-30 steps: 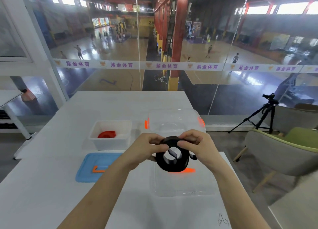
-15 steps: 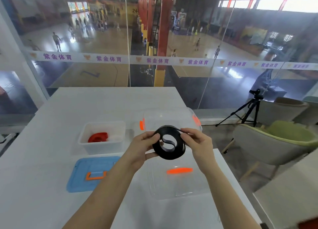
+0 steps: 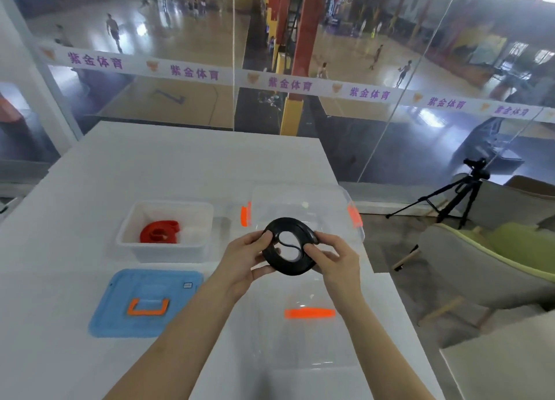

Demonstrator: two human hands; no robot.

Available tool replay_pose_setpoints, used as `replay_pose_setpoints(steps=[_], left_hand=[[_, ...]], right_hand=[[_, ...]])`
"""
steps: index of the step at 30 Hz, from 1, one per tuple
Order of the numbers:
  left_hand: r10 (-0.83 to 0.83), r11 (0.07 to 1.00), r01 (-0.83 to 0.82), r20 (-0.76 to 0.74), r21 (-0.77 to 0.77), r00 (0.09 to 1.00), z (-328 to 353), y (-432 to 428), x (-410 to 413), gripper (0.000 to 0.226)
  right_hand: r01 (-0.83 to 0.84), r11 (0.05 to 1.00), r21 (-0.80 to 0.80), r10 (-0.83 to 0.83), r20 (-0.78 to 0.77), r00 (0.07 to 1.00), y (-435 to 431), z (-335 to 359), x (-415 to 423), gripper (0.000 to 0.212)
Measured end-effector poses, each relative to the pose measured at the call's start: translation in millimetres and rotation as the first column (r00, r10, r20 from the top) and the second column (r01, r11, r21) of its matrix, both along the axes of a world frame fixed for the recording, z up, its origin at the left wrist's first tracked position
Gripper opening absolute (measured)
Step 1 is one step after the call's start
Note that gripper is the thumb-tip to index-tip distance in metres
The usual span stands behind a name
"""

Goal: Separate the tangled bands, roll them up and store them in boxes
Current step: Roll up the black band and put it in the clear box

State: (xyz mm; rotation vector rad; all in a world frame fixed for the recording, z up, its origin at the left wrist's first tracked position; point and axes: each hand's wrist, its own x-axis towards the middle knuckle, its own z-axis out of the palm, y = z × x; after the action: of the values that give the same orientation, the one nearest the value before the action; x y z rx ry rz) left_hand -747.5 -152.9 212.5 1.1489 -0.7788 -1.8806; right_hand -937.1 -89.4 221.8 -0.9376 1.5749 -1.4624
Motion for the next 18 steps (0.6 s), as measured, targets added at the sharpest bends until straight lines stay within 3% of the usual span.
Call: replay_pose_setpoints(steps=[8,13,16,18], left_hand=[[0.089,0.993,-0.092,0.044,0.069,0.995,-30,-78,-32,0.033],[0.089,0.993,-0.096,0.109,0.069,0.990,-47,-126,-49,0.028],[0.069,0.996,-0.080,0.212,0.040,0.975,-54,-149,-58,0.024],[0.085,0.996,-0.070,0.419,-0.052,0.904,-65,-165,-62,0.022]], right_hand=[[-0.168,0.973,0.155,0.139,0.183,0.973,-101,-25,-45,0.010],[-0.288,0.934,0.211,0.224,0.281,0.933,-160,-45,-69,0.015],[-0.292,0.924,0.247,0.198,0.343,0.918,-190,-61,-81,0.016],[-0.304,0.910,0.284,0.198,0.347,0.917,-210,-73,-88,0.015]])
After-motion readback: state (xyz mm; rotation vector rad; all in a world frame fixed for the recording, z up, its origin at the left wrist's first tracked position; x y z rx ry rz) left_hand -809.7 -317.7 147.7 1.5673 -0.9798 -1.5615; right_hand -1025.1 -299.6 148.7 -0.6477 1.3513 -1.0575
